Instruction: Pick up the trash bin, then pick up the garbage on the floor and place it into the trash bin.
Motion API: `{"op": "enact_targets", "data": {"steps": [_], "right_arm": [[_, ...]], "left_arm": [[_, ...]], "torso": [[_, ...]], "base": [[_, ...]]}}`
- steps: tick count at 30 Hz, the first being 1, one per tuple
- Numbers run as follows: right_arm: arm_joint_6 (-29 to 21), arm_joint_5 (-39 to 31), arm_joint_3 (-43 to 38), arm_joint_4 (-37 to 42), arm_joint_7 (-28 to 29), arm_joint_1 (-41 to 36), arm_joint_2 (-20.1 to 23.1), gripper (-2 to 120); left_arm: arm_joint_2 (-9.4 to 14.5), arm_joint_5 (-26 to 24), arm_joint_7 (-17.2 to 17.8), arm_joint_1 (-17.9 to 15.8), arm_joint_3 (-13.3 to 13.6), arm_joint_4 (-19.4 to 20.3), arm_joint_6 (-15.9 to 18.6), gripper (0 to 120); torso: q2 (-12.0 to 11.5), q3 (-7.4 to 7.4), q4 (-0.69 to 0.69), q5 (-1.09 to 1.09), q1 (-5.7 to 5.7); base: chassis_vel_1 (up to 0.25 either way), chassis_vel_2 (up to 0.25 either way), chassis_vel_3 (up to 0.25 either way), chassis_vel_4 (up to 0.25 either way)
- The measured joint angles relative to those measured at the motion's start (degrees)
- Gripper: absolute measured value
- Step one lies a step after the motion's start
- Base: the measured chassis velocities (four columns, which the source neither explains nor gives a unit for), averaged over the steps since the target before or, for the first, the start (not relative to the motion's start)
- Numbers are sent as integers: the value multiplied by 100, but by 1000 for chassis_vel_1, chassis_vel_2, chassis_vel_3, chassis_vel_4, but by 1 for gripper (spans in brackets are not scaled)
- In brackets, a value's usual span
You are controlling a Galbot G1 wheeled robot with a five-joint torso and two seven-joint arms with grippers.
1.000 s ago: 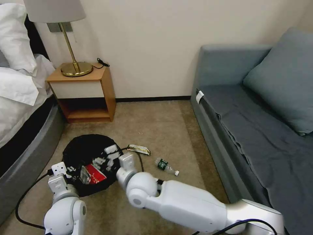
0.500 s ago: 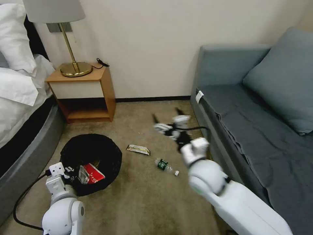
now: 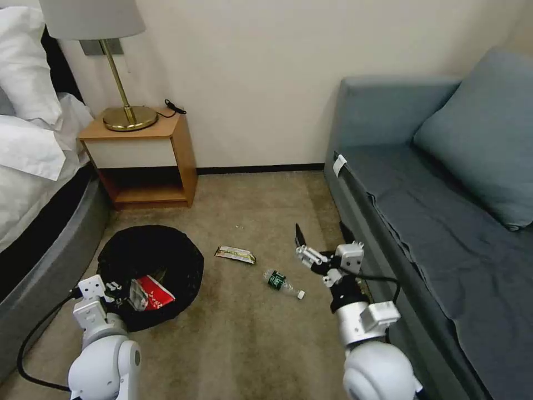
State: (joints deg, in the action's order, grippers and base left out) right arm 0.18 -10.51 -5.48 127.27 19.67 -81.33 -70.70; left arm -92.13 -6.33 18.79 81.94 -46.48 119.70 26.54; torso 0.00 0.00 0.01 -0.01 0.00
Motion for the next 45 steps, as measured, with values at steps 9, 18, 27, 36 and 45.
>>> {"op": "enact_targets", "data": {"steps": [9, 18, 27, 36, 45], "right_arm": [[120, 104, 67, -121, -4, -55, -139, 100], [133, 139, 46, -367, -61, 267, 26, 100], [-317, -629, 978, -1651, -286, 2150, 1329, 100], [-2188, -2278, 2798, -3031, -1502, 4405, 2007, 100], [-2724, -2264, 4274, -4840, -2513, 5648, 1479, 100]], "left_arm": [[0, -17, 2, 43, -35, 36, -22, 2], [0, -36, -2, 58, -32, 40, -44, 2], [0, -66, -16, 94, -80, 49, -25, 2], [0, -69, -22, 104, -113, 51, -29, 2], [0, 10, -23, 108, -125, 45, -65, 2]], "torso": [[0, 0, -1, 0, 0], [0, 2, -2, 0, 1], [0, 1, -1, 2, 0], [0, 1, 0, -1, 0], [-1, 1, -1, 0, 1]], "base": [[-44, 36, 46, -35], [-132, 131, 140, -146], [-4, 6, 6, -5], [0, 0, 0, 0], [0, 0, 0, 0]]}}
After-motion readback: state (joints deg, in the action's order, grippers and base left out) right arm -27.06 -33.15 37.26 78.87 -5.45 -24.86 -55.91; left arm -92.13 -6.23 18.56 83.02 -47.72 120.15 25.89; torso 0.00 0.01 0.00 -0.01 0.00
